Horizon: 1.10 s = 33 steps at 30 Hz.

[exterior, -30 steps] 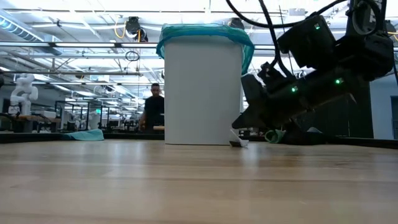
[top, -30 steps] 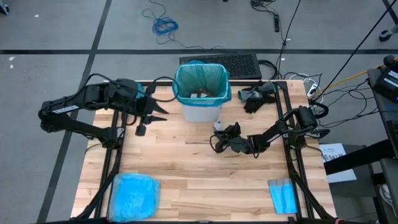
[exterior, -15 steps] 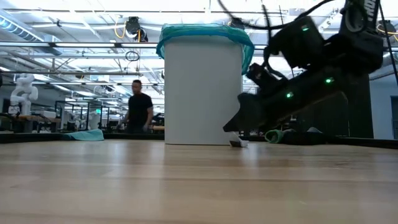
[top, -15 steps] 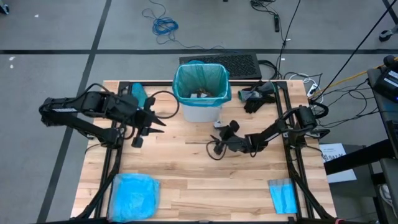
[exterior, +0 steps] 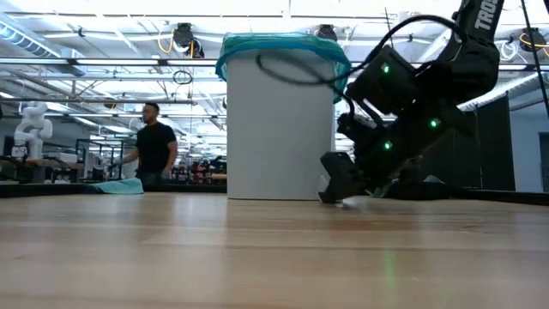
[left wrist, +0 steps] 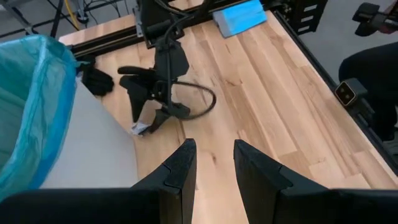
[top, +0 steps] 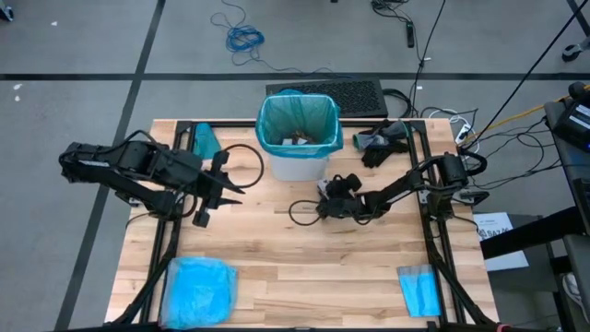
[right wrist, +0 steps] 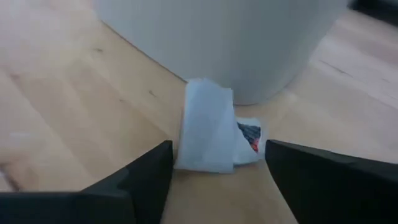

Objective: Place trash/remove bag and relplace
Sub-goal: Put the white paper into the trash bin

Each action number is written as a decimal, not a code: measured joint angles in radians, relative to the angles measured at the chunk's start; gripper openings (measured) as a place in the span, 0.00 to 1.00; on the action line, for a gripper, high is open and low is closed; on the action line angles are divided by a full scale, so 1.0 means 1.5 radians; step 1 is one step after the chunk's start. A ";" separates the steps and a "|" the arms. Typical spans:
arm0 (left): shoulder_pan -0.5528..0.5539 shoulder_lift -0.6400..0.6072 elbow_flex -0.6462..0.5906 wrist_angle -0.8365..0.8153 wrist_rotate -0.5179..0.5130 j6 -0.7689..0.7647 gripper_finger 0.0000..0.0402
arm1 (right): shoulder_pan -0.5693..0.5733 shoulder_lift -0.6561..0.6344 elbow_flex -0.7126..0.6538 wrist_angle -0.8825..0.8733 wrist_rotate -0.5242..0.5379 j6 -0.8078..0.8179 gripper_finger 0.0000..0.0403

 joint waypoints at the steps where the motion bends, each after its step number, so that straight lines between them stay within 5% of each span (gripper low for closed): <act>1: -0.004 0.000 0.000 0.000 -0.003 0.000 0.26 | -0.002 -0.001 0.001 -0.003 -0.004 0.007 0.59; 4: -0.011 0.000 0.000 0.000 -0.008 0.000 0.26 | -0.004 -0.001 0.001 0.012 -0.009 -0.005 0.47; 10: -0.026 0.000 0.000 -0.006 -0.035 -0.016 0.26 | 0.007 0.000 0.000 0.077 -0.023 -0.051 0.04; 20: -0.061 0.000 -0.034 -0.043 -0.084 -0.071 0.26 | 0.120 -0.058 0.000 0.202 -0.048 -0.077 0.00; 27: -0.072 0.000 -0.073 -0.039 -0.094 -0.087 0.26 | 0.197 -0.208 0.036 0.302 -0.007 -0.307 0.00; 33: -0.072 -0.001 -0.108 -0.017 -0.137 -0.088 0.26 | 0.165 -0.317 0.150 0.167 -0.007 -0.488 0.00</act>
